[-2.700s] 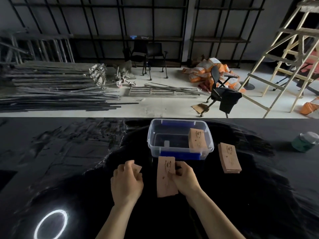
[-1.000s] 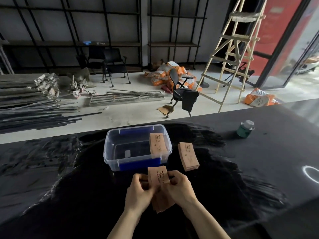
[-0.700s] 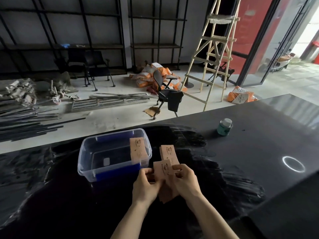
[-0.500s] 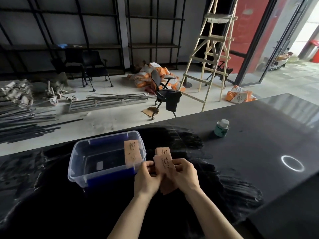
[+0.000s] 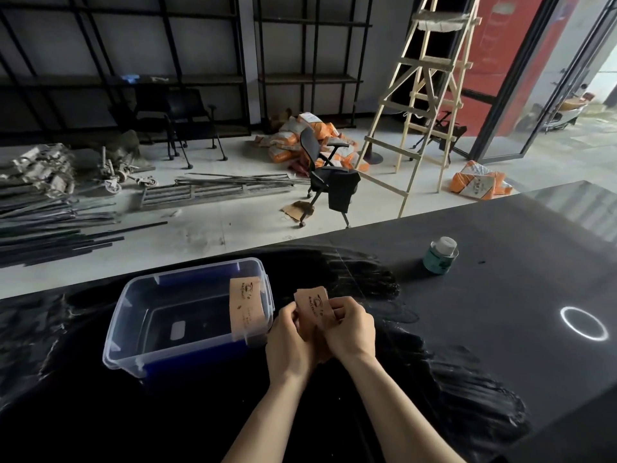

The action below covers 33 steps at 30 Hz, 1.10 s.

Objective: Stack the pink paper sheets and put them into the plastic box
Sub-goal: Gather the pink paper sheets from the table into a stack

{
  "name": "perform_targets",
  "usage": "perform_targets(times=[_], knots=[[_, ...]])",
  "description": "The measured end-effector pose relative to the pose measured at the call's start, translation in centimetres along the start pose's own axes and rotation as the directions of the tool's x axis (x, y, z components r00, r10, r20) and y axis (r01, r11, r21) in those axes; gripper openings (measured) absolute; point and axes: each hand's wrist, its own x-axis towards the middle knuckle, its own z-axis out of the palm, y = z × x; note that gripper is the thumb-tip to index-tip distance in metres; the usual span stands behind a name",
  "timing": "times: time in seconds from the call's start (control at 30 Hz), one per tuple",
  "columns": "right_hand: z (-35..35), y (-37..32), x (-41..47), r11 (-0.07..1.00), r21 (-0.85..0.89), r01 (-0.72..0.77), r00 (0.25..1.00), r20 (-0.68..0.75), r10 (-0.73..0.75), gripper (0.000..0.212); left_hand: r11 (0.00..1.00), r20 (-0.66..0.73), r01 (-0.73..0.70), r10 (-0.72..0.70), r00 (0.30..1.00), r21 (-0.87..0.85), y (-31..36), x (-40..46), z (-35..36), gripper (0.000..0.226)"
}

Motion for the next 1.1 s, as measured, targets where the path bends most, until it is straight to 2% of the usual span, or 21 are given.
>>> perform_targets(times=[0.23,0.33,0.4,0.5,0.67,0.87,1.0,1.1], knots=[[0.7,0.8,1.4,0.999,-0.048,-0.009,0.999,-0.033,0.007,0.027,0.984,0.057,0.072,-0.082,0.995,0.163,-0.1,1.3,0.8,0.066],[0.3,1.0,1.8,0.994,-0.087,-0.066,0.997,0.032,0.069,0.048,0.968,0.080,0.134,-0.154,0.985,0.211,0.4,2.0,1.2,0.070],[0.4,1.0,2.0,0.994,-0.067,-0.085,0.991,0.102,0.091,0.050,0.958,0.094,0.183,-0.207,0.974,0.219,1.0,2.3,1.3,0.066],[0.6,0.9,1.5,0.991,0.023,-0.132,0.977,0.174,0.127,0.048,0.947,0.118,0.258,-0.284,0.952,0.193,1.3,2.7,1.4,0.058],[0.0,1.5,0.8,0.981,0.093,-0.172,0.969,0.193,0.152,0.053,0.939,0.174,0.342,-0.342,0.923,0.031,0.1,2.3,1.3,0.072],[-2.1,3.3,-0.8,0.905,0.399,-0.147,0.965,0.260,0.042,0.055,0.907,0.269,0.285,-0.203,0.941,-0.311,-0.1,0.1,0.5,0.061],[-2.9,4.6,-2.6,0.845,0.532,-0.044,0.975,0.209,-0.081,0.062,0.884,0.287,0.157,-0.027,0.958,-0.441,0.2,-2.1,-0.5,0.066],[-3.3,4.8,-4.1,0.759,0.646,-0.083,0.971,0.224,-0.084,0.054,0.850,0.297,0.115,0.051,0.953,-0.515,-0.5,-3.2,-1.1,0.068]])
